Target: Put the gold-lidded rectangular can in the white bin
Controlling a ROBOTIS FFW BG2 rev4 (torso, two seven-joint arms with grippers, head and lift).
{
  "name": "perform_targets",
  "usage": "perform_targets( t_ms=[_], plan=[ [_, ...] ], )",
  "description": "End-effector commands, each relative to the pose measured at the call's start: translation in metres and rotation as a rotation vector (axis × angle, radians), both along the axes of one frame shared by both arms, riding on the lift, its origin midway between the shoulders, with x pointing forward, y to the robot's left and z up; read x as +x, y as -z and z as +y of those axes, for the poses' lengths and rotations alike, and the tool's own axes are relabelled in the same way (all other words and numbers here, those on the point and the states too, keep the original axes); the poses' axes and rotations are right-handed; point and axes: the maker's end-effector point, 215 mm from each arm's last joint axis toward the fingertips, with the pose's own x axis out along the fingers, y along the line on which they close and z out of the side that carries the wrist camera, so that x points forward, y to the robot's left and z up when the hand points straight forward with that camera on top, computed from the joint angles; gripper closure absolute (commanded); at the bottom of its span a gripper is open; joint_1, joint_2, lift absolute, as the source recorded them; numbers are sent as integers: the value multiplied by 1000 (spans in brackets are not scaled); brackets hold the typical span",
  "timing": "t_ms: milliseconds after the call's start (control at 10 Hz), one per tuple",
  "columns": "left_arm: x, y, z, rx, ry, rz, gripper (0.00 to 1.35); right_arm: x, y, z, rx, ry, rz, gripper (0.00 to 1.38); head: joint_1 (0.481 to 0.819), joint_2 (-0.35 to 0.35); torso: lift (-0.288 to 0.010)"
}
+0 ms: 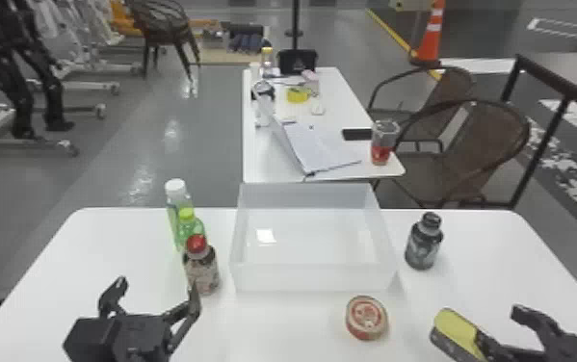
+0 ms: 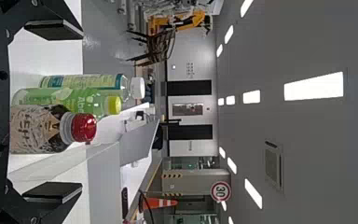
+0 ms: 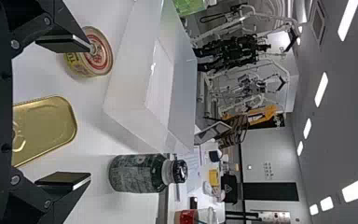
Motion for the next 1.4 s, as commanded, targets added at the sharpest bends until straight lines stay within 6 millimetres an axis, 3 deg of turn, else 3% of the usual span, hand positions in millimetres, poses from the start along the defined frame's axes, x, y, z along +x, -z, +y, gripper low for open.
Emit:
perform_targets(
  t_ms=[0,700,1100,1300],
  plan=[
    [1,3,1,-7,-2,7,154,-8,8,-15,-26,8,14,303,549,0,-100],
    [0,13,9,14,-7,21,154,-21,30,-47,21,5,11,302,549,0,-100],
    [-5,15,32,91,-5,20,154,-39,71,-49,21,-34,125,302,549,0,-100],
    [-7,16,42,123,-3,20,154,-43,81,-52,-3,-35,151,302,549,0,-100]
  ],
)
